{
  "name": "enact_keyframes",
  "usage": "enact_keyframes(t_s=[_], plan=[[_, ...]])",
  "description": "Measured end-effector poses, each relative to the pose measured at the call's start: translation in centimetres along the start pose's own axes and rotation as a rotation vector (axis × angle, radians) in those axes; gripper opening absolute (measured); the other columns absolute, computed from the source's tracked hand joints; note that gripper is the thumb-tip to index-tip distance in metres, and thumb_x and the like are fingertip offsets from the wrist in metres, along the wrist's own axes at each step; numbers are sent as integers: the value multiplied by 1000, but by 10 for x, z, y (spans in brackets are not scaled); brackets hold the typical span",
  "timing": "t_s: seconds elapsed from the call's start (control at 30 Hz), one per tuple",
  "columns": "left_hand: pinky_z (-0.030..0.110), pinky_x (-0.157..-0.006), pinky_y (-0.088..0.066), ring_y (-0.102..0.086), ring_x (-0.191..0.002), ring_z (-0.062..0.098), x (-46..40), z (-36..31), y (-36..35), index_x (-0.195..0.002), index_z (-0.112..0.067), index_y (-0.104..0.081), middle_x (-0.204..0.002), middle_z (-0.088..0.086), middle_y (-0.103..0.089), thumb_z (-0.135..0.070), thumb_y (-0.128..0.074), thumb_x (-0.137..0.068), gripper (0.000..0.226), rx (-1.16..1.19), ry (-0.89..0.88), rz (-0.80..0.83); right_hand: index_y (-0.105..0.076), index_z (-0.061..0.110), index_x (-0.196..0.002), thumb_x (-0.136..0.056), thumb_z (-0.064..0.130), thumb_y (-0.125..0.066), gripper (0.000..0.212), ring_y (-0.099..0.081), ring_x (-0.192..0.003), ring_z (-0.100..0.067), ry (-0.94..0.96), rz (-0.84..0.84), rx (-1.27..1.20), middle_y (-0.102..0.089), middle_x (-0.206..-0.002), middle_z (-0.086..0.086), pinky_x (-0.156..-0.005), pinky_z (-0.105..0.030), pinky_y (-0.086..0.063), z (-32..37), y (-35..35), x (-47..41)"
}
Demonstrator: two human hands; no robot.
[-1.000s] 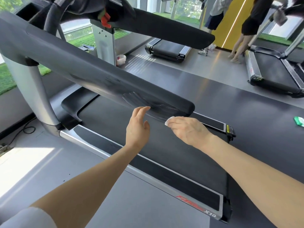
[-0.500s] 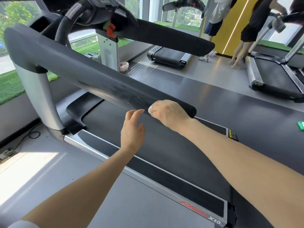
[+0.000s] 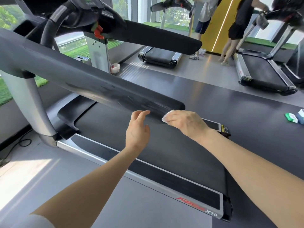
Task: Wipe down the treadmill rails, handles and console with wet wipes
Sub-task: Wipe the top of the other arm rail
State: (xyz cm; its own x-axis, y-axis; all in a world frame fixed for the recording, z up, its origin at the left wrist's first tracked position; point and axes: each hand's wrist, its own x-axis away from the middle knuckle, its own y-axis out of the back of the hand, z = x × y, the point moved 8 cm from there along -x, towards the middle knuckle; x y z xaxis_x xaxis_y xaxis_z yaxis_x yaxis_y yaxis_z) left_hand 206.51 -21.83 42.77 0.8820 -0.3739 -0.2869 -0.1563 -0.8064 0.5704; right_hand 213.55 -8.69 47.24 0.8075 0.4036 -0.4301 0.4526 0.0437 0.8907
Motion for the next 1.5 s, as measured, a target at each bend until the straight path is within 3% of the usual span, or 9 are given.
enact_keyframes(t_s=[0.17,0.33,0.5,0.67,0.77,0.83,1.0,1.17,1.5], plan=[[23,-85,-40,-47,-114,7,12,-4,-12,-134,-26,-46,-133,-11,-41,1,-53,-86,55,34,-24,126,-69,14,-85,-70,-15,-45,40,-60,-102,-20,-388,341,-119,-68,-107,4,-78,-33,-50,-13,-11,35],[17,-88,-40,-54,-106,8,16,-17,-14,-117,-21,-59,-116,-8,-55,-4,-61,-87,35,182,-93,243,-75,19,-100,-86,-14,-48,45,-62,-106,-17,-655,235,-520,-69,-112,1,-98,-32,-47,-5,-7,4],[19,-74,-48,-62,-86,14,10,6,12,-86,-34,-56,-90,-9,-63,-7,-58,-90,27,315,55,177,-74,19,-95,-89,-4,-50,34,-63,-95,-13,-737,160,-648,-70,-97,6,-81,-12,-47,14,-12,-25],[9,-54,-36,-48,-63,8,4,36,36,-87,-16,-57,-77,-5,-58,-19,-56,-94,7,406,220,33,-57,11,-122,-83,3,-62,40,-49,-110,-17,-395,124,-389,-56,-120,1,-91,-24,-42,51,-12,-61],[23,-64,-41,-52,-69,11,0,53,41,-84,-19,-61,-76,-3,-61,-27,-64,-86,9,605,320,37,-64,10,-100,-76,-4,-68,28,-58,-87,-23,-194,14,-176,-64,-97,-1,-64,-34,-55,66,-15,-85],[28,-71,-44,-55,-75,11,-5,61,47,-85,-23,-62,-79,-5,-63,-34,-67,-78,13,671,355,28,-65,11,-86,-71,-5,-73,23,-56,-72,-21,-129,-34,-138,-63,-81,0,-51,-26,-50,67,-17,-101],[19,-67,-42,-54,-78,11,-20,79,60,-100,-24,-58,-91,-7,-59,-18,-57,-93,10,623,423,-72,-70,12,-75,-76,-1,-61,17,-57,-66,-24,69,-128,67,-61,-73,-2,-52,-23,-43,62,-12,-153],[4,-53,-39,-51,-71,2,-19,88,63,-106,-20,-57,-91,-10,-53,-12,-54,-94,15,538,475,-122,-66,11,-61,-80,9,-35,37,-57,-63,-21,169,-70,252,-58,-68,-2,-51,-24,-42,57,-23,-182],[5,-48,-38,-53,-75,0,-10,70,27,-110,-20,-56,-109,-5,-54,-8,-51,-92,22,466,473,-59,-62,8,-64,-96,1,-31,45,-49,-69,-20,303,-68,309,-56,-74,-4,-59,-25,-44,37,-26,-79]])
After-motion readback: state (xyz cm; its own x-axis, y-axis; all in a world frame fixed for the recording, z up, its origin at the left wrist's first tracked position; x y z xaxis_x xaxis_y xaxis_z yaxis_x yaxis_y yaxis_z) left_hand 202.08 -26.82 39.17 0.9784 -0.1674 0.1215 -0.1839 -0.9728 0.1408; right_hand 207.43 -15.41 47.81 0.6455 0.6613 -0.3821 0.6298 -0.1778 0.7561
